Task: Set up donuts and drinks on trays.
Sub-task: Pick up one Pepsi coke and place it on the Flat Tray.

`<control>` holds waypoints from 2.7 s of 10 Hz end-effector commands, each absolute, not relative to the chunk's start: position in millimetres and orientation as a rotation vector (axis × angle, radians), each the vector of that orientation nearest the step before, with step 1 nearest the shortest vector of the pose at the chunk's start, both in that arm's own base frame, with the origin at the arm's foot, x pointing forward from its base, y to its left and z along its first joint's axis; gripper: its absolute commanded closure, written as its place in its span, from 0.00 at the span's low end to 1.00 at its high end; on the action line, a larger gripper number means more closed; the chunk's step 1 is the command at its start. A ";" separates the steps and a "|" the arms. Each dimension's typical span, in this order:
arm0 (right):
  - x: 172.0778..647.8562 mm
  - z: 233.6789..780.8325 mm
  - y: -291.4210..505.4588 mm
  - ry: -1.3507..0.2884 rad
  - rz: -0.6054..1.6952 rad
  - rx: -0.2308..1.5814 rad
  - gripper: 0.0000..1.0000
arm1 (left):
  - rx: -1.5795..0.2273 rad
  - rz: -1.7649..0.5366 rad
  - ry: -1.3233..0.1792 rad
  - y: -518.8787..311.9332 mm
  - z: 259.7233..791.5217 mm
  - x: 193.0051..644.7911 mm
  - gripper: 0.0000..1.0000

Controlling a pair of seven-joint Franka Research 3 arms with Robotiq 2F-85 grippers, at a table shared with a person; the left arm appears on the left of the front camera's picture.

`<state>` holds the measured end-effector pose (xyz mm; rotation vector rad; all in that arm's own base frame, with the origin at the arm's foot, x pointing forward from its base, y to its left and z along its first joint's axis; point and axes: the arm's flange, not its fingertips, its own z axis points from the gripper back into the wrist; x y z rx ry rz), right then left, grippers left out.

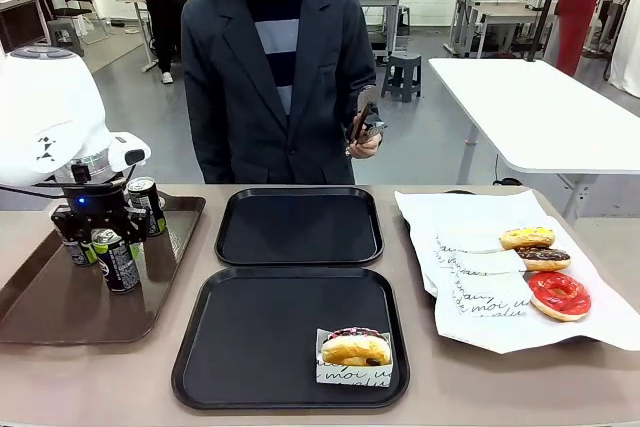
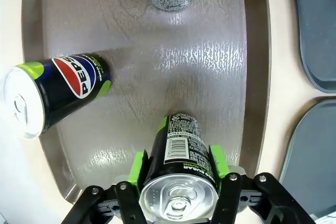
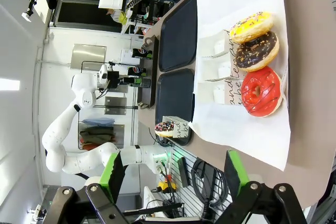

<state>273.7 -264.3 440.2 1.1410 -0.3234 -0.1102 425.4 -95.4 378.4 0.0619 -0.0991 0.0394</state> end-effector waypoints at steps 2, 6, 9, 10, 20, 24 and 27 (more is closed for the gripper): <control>274.9 439.1 -264.4 -0.347 -0.103 1.162 0.00 | 0.054 0.083 -0.088 -97.4 384.6 424.7 0.84; 274.9 439.1 -264.4 -0.347 -0.103 1.162 0.00 | -0.017 0.066 -0.170 -95.4 482.7 374.7 1.00; 274.9 439.1 -264.4 -0.347 -0.103 1.162 0.00 | -0.006 0.036 -0.180 -100.3 513.9 333.9 1.00; 274.9 439.1 -264.4 -0.347 -0.103 1.162 0.00 | 0.005 0.059 -0.182 -99.0 511.8 331.2 1.00; 274.9 439.1 -264.4 -0.347 -0.103 1.162 0.00 | 0.006 0.002 -0.166 -116.9 515.9 332.5 0.42; 274.9 439.1 -264.4 -0.347 -0.103 1.162 0.00 | -0.155 -0.296 -0.114 -229.3 503.8 318.4 0.42; 274.9 439.1 -264.4 -0.347 -0.103 1.162 0.00 | -0.097 -0.348 -0.091 -309.1 475.9 325.8 0.42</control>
